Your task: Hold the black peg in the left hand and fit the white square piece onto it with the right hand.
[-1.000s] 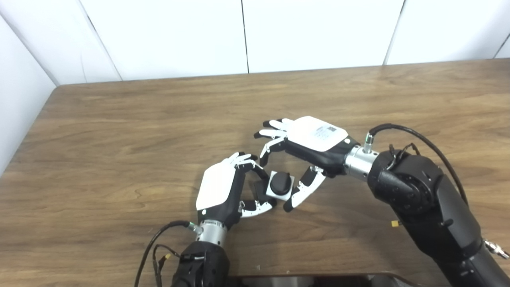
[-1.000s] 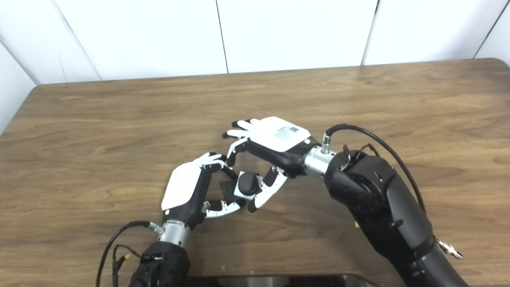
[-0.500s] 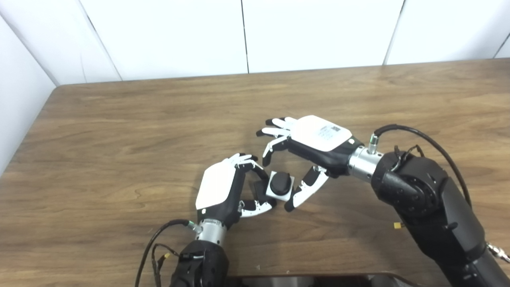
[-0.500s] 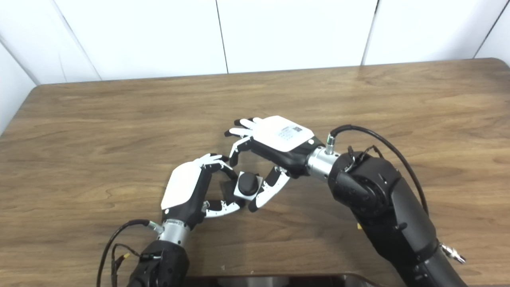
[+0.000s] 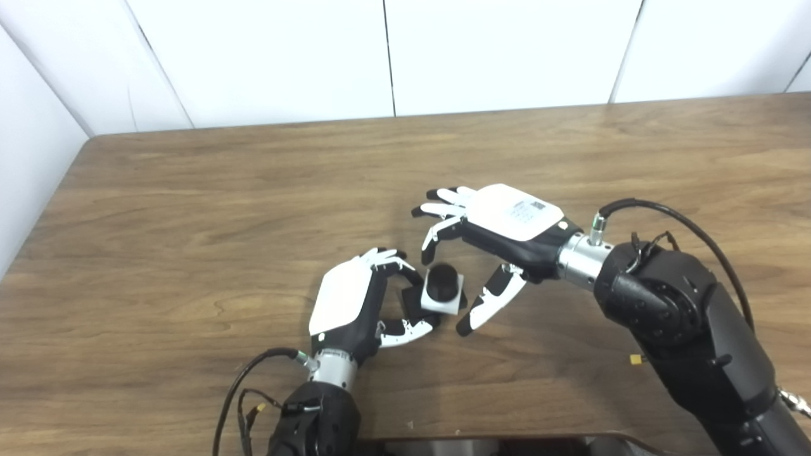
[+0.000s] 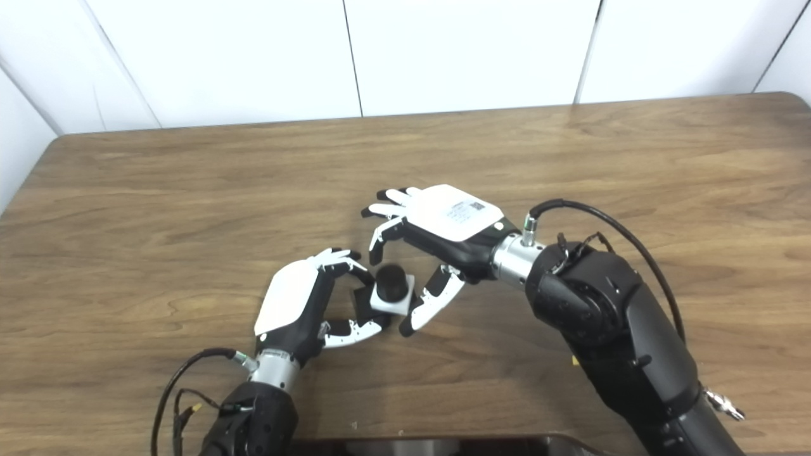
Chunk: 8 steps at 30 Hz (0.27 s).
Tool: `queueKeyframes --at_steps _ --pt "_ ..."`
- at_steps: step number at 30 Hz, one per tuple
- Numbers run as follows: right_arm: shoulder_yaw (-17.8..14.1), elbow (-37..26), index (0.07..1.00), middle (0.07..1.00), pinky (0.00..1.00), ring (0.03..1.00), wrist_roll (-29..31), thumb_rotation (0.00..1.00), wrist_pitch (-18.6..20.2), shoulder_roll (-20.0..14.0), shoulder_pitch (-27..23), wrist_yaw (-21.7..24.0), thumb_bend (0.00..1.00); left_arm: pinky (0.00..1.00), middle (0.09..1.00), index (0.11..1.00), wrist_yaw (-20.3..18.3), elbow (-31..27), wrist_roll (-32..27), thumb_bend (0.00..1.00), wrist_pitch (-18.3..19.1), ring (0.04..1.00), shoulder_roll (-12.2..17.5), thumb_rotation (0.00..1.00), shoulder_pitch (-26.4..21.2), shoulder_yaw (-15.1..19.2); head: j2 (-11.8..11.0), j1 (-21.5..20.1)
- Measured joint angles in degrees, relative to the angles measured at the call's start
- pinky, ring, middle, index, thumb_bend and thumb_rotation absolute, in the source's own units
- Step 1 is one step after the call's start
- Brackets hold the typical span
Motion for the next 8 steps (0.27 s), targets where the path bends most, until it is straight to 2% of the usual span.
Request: queueKeyframes --at_steps 2,8 --pt "0.0 0.0 0.668 0.942 1.0 1.0 0.02 0.38 0.0 -0.03 0.01 0.0 1.0 0.93 0.853 0.71 -0.02 0.0 0.01 0.63 0.04 0.918 0.01 0.43 0.0 -0.02 0.0 0.09" --pt "-0.09 0.0 0.669 0.941 1.0 1.0 0.1 0.39 0.0 -0.17 0.01 0.0 1.0 0.93 0.857 0.728 -0.4 0.0 0.32 0.66 0.12 0.916 0.05 0.46 -0.07 -0.08 -0.18 0.09"
